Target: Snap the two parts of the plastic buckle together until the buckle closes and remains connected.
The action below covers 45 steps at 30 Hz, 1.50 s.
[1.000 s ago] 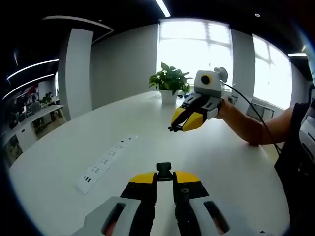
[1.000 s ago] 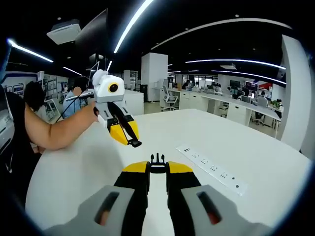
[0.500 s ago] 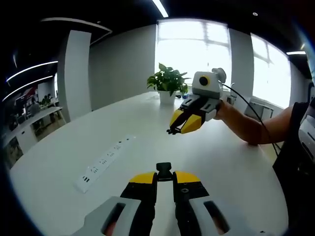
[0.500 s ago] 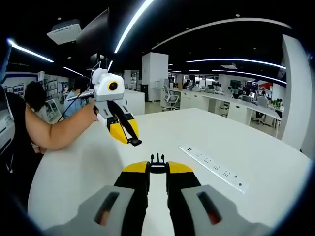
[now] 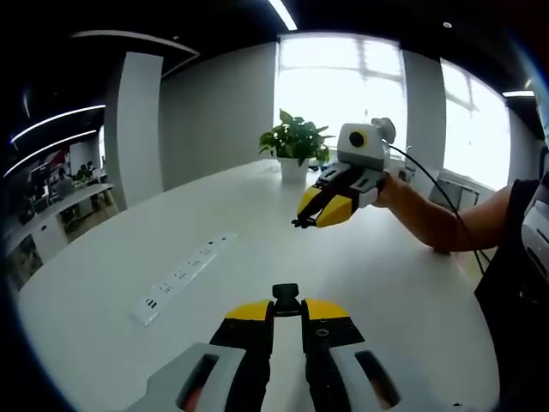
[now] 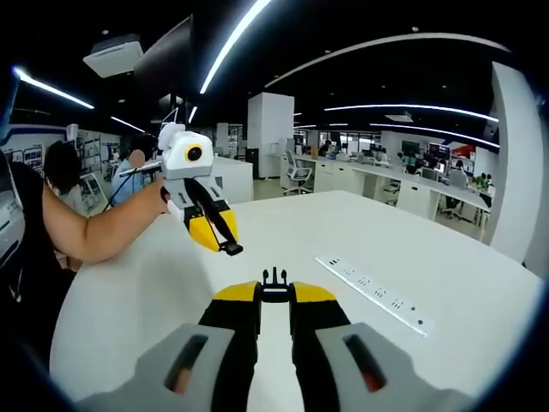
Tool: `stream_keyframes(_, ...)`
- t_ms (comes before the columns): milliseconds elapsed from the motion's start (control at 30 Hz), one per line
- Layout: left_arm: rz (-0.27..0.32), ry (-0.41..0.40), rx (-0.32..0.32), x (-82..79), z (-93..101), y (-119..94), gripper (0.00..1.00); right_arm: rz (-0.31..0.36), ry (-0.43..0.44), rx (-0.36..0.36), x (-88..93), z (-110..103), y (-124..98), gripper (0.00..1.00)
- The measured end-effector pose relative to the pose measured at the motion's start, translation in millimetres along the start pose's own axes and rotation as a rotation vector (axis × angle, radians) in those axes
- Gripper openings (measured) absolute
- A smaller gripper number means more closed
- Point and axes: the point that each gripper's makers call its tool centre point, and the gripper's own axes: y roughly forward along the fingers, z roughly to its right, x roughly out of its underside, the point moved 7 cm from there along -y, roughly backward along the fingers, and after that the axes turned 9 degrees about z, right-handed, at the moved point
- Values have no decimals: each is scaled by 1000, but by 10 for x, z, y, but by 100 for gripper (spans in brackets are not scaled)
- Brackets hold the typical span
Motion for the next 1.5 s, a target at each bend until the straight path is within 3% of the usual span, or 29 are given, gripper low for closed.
stream_keyframes(1500, -14, 22, 18, -16, 203, -50, 11, -1, -16, 1, -51, -279, -107, 12)
